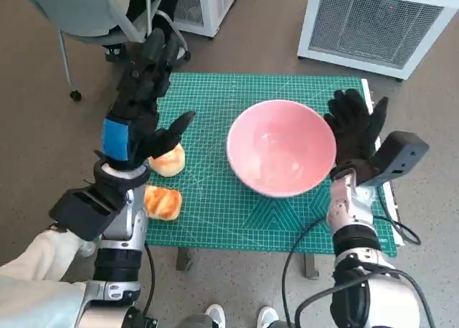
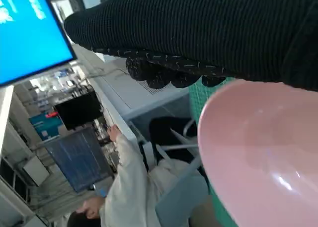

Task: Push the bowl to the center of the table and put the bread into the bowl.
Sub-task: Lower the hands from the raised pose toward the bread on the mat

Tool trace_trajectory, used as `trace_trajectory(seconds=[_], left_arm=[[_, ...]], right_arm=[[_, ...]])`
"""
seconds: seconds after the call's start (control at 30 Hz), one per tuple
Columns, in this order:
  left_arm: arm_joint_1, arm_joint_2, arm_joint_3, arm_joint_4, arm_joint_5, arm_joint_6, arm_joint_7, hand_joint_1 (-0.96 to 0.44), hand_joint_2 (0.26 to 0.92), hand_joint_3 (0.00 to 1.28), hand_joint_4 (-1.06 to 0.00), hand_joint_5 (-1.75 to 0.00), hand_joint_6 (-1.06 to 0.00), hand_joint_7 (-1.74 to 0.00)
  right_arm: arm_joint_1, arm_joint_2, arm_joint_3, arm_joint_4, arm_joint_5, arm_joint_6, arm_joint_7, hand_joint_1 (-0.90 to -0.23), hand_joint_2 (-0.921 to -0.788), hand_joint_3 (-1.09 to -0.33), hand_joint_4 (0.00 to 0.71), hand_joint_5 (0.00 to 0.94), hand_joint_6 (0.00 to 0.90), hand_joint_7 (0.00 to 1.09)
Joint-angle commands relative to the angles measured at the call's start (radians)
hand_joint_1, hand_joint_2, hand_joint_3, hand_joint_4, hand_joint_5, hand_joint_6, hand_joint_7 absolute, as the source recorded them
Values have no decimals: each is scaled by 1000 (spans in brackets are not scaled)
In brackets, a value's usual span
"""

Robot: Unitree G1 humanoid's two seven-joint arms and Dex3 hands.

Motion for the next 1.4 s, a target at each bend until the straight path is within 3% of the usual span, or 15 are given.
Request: trace_trajectory(seconds=[0.03,0.47,0.73,0.87,1.0,1.13,1.4], left_arm=[[14,9,8,-16,-12,-3,-2,-336,921,253,-251,-1,-334,-15],[36,12,12,-32,0,3,14,-344,921,250,-250,0,-332,-11],[66,35,25,-45,-1,-3,7,-344,921,250,-249,0,-333,-9],[89,78,37,-39,-1,-15,-19,-339,921,254,-246,0,-333,-8],[124,174,46,-50,27,3,-69,-340,921,264,-249,-2,-332,-6],[170,330,46,-87,84,74,-150,-354,921,276,-263,-9,-331,-5],[219,556,33,-139,204,176,-246,-379,921,235,-261,-4,-360,-18]], right_arm=[[-5,24,13,18,-16,21,-33,-491,-921,-770,286,6,65,649],[-27,17,63,8,-65,2,-45,-526,-921,-788,293,5,94,585],[-44,1,50,-19,-34,-69,19,-546,-921,-797,285,0,88,586],[-50,-5,54,-45,-27,-137,54,-547,-921,-781,280,0,84,592],[-41,-12,67,-84,-31,-225,97,-558,-921,-764,269,0,75,593],[-23,-20,81,-142,-27,-319,164,-579,-921,-747,282,8,85,608],[67,-41,174,-347,-57,-503,276,-606,-921,-738,307,14,27,697]])
